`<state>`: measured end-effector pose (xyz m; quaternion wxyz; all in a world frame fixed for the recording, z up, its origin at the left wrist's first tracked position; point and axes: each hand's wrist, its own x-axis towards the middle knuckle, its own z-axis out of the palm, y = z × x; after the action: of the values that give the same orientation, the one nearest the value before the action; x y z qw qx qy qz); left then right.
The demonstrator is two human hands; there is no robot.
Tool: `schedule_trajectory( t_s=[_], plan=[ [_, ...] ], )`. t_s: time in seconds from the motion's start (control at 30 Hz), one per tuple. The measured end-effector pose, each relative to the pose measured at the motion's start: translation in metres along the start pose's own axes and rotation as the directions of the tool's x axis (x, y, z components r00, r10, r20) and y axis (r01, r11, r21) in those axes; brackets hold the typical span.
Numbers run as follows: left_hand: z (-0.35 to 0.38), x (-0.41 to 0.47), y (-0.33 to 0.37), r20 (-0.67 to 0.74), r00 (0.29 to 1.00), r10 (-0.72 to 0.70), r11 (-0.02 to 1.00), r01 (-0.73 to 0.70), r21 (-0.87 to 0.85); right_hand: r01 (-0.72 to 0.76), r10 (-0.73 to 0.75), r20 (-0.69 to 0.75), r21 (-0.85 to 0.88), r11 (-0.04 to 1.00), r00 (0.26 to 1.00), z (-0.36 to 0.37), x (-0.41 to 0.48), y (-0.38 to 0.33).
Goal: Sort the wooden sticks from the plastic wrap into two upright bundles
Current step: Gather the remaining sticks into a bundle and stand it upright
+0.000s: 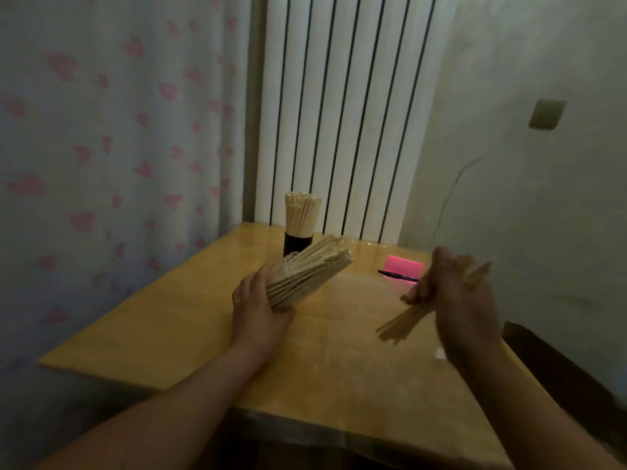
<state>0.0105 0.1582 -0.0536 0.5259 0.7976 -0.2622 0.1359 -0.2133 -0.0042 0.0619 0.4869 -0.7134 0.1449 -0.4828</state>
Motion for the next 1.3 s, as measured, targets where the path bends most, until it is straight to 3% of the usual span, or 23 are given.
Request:
schedule_trajectory(
  t_s=[0.1, 0.17, 0.23, 0.37, 0.47, 0.6, 0.8, 1.07, 1.3],
  plan=[
    [0.004, -0.006, -0.003, -0.010, 0.997, 0.070, 0.997, -0.070, 0.034, -0.090, 0.109, -0.010, 0.483, 0.871, 0.994, 0.005, 0.030, -0.045],
    [0.006, -0.006, -0.006, 0.003, 0.992, 0.128, 0.989, -0.128, 0.079, -0.097, 0.115, 0.012, 0.636, 0.766, 0.993, 0.015, 0.048, -0.064],
    [0.008, -0.006, -0.009, 0.024, 0.982, 0.187, 0.975, -0.188, 0.114, -0.090, 0.095, 0.031, 0.682, 0.726, 0.995, 0.034, 0.062, -0.072],
    [0.007, -0.007, -0.011, 0.030, 0.972, 0.233, 0.966, -0.235, 0.110, -0.141, 0.119, 0.077, 0.630, 0.764, 0.990, 0.074, 0.069, -0.053],
    [0.005, -0.008, -0.009, 0.013, 0.982, 0.190, 0.980, -0.190, 0.062, -0.199, 0.170, 0.103, 0.485, 0.851, 0.980, 0.085, 0.063, -0.016],
    [0.005, -0.006, -0.009, 0.011, 0.985, 0.175, 0.984, -0.175, 0.029, -0.286, 0.264, 0.114, 0.467, 0.837, 0.958, 0.073, 0.067, 0.019],
    [0.007, -0.007, -0.009, 0.013, 0.984, 0.178, 0.983, -0.178, 0.031, -0.220, 0.184, 0.140, 0.309, 0.925, 0.973, 0.064, 0.069, 0.023],
    [0.006, -0.006, -0.009, 0.018, 0.984, 0.176, 0.984, -0.176, 0.030, -0.246, 0.190, 0.191, 0.334, 0.910, 0.963, 0.051, 0.082, 0.013],
    [0.006, -0.007, -0.008, 0.018, 0.983, 0.184, 0.982, -0.185, 0.048, -0.266, 0.233, 0.207, 0.149, 0.952, 0.950, 0.056, 0.073, 0.032]
  ],
)
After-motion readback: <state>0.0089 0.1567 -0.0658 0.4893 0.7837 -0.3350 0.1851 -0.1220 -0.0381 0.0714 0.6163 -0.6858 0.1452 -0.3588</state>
